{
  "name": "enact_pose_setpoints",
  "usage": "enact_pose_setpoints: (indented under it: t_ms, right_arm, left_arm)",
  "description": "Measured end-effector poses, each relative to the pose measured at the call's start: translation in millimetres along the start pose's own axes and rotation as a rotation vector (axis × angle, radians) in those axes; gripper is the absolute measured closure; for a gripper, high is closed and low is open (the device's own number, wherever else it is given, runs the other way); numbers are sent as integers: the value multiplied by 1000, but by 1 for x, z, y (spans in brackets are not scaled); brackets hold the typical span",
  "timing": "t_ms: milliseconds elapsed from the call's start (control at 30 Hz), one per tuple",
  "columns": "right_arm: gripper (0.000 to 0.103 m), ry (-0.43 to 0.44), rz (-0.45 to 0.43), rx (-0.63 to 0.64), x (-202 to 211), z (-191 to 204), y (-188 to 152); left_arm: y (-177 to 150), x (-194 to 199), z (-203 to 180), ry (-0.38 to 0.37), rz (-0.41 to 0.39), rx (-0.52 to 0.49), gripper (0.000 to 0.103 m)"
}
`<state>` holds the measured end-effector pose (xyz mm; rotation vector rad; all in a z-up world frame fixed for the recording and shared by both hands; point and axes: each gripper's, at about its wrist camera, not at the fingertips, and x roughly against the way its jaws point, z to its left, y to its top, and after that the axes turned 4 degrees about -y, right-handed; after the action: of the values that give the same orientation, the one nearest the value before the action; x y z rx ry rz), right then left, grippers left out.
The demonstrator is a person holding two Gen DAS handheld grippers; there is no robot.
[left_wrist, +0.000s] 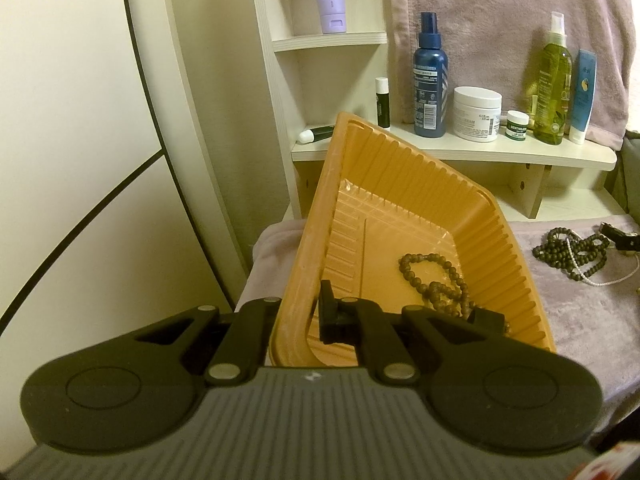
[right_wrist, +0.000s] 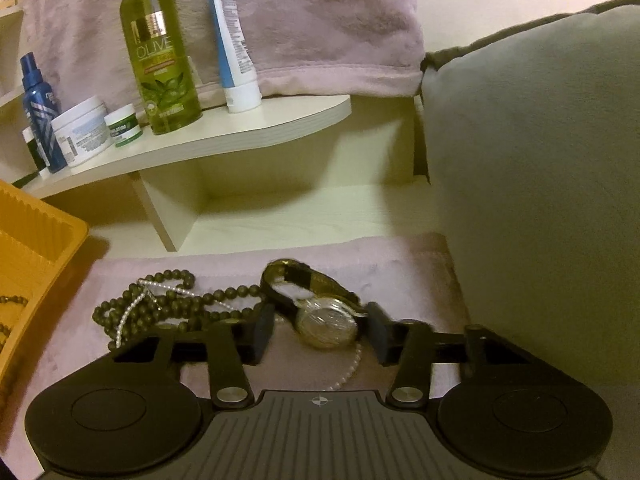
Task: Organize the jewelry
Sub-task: 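Move the right gripper to the silver watch and grasp its strap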
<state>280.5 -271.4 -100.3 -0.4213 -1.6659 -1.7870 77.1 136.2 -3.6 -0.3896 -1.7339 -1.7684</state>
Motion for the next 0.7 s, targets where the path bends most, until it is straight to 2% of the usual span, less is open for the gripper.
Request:
enact_pose_setpoints:
  t_ms: [700]
  right_arm:
    - [68, 22, -36, 42, 46, 16, -4]
  left_arm:
    - [1, 1, -1, 0, -1, 0, 97]
